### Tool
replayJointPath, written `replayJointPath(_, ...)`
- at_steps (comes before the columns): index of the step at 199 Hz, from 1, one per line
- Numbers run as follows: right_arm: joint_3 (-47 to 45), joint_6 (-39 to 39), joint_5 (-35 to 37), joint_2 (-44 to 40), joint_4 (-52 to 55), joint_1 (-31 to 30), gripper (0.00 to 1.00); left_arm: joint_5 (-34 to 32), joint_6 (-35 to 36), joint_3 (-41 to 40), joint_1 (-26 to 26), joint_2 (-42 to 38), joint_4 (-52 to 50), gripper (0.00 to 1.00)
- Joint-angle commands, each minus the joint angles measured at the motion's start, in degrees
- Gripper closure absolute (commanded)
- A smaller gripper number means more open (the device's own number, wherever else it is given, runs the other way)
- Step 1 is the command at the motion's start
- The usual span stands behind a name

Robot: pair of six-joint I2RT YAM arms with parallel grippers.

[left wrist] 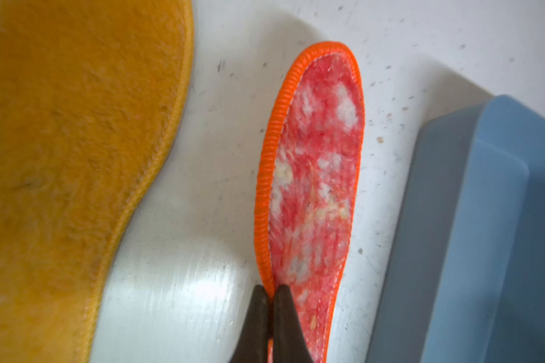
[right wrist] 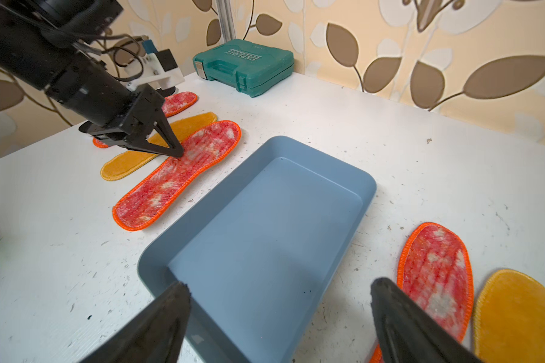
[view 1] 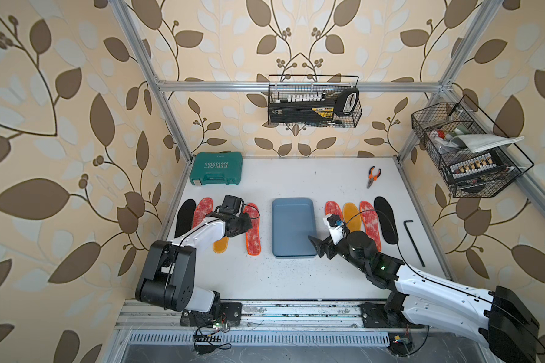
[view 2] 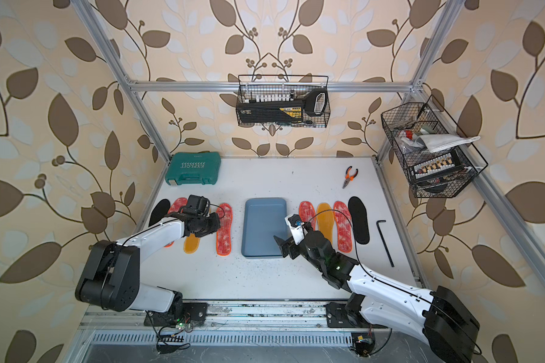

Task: Put the insoles into the storage box
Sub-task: Pick up the insole from the center of the board.

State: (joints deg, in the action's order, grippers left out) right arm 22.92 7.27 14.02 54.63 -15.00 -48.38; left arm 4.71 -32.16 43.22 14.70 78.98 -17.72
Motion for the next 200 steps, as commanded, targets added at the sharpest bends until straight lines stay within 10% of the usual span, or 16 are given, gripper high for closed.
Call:
replayJointPath(1,-1.0,1.0,4.8,-1.9,1.1,-0.2,0.08,1.3,1.6,-0.3,0.3,-4.8,-2.7,1.00)
replayJointPath(96,-2.8,4.4,19.4,-6.6,3.6,-0.2,0.05,3.7,-1.5,5.2,5.1,-11.9,-5.9,1.00)
replayJointPath(200,-3.3,4.9,22.5,-7.3,3.5,-0.1,0.04,-3.4,-8.9,14.2,16.8,6.6,0.8,1.00)
